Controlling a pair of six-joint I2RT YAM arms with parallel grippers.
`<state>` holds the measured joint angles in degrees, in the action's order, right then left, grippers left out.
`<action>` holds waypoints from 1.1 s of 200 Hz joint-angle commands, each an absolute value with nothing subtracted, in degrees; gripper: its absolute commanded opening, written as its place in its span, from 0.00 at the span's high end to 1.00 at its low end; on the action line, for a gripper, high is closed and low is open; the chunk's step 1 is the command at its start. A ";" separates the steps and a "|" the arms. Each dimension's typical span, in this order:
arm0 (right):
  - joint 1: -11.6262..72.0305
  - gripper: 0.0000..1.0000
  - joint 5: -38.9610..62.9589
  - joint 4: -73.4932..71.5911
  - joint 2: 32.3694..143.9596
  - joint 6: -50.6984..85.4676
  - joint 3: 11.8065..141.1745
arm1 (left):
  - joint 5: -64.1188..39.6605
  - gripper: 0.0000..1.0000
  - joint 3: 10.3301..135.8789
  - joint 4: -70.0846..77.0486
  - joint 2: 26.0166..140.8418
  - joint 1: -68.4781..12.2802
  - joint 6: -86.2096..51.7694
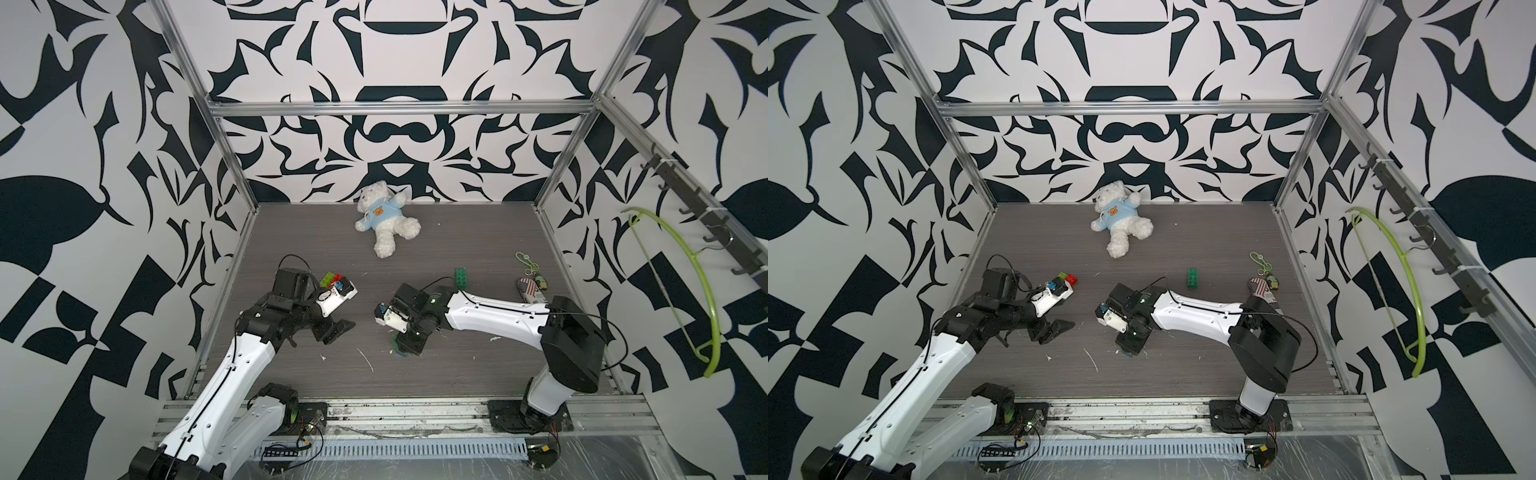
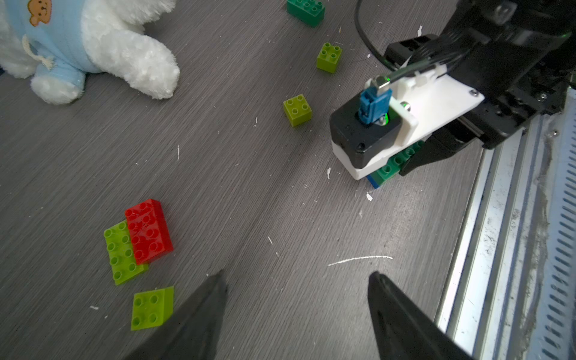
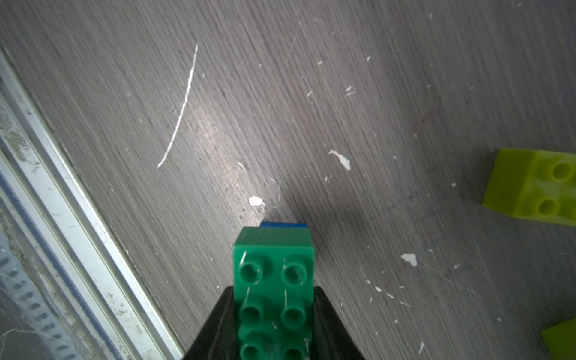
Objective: Assemble a carrot with lego
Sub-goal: Assemble the lego brick with the lego brick.
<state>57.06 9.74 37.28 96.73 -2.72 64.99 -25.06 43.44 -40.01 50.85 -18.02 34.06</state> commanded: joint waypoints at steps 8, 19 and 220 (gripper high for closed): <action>57.39 0.67 8.27 37.26 97.21 -0.97 64.60 | -26.01 0.21 42.70 -39.97 50.80 -18.19 33.65; 57.48 0.67 8.32 37.27 97.23 -0.72 64.62 | -26.01 0.21 42.74 -39.93 50.72 -18.19 33.63; 62.00 0.63 -1.28 35.68 96.39 15.14 60.91 | -26.08 0.21 42.90 -39.80 51.42 -18.19 33.34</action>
